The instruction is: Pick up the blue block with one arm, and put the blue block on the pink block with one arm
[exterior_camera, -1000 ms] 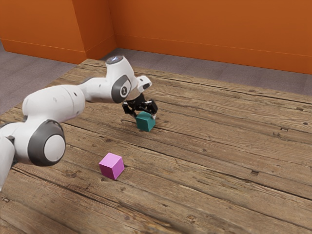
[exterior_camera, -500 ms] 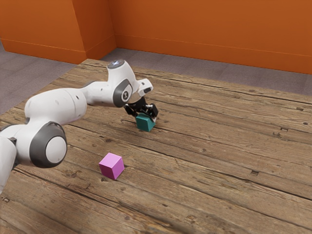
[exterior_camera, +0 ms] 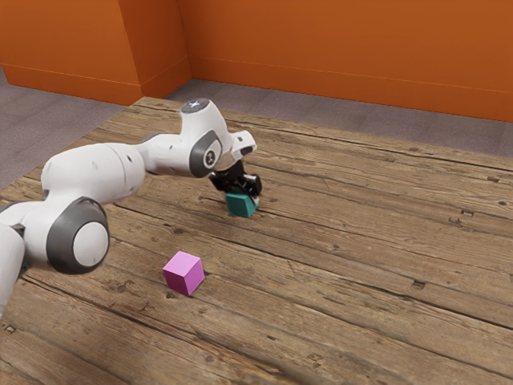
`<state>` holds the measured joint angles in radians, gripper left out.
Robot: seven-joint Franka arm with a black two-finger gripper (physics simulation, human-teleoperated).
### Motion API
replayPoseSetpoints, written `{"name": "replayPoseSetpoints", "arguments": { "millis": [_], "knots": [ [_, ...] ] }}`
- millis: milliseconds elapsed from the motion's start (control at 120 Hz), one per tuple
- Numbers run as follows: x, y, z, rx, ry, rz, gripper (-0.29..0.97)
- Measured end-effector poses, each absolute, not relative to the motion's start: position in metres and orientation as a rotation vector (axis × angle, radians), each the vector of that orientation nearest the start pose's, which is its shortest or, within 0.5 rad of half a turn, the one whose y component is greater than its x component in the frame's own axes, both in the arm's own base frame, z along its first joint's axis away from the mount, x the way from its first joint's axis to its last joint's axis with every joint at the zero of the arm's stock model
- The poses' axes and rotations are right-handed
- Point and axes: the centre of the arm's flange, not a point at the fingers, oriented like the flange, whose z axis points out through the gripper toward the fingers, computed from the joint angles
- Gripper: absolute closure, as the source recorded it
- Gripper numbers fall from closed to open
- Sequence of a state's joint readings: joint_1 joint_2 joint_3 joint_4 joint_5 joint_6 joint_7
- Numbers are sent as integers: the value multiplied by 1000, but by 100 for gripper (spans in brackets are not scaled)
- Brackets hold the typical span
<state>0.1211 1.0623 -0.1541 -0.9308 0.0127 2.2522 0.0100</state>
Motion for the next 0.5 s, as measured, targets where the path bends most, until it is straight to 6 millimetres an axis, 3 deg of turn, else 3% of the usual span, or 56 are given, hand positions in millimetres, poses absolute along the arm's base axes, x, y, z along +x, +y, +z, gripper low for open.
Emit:
{"name": "replayPoseSetpoints", "arguments": {
  "millis": [67,200,358,500],
  "knots": [
    [806,24,271,-3224,-60,-419,27],
    [789,34,273,-3218,-81,-350,27],
    [769,20,298,-3211,-48,-314,28],
    [738,13,313,-3198,-52,-247,29]
  ]
}}
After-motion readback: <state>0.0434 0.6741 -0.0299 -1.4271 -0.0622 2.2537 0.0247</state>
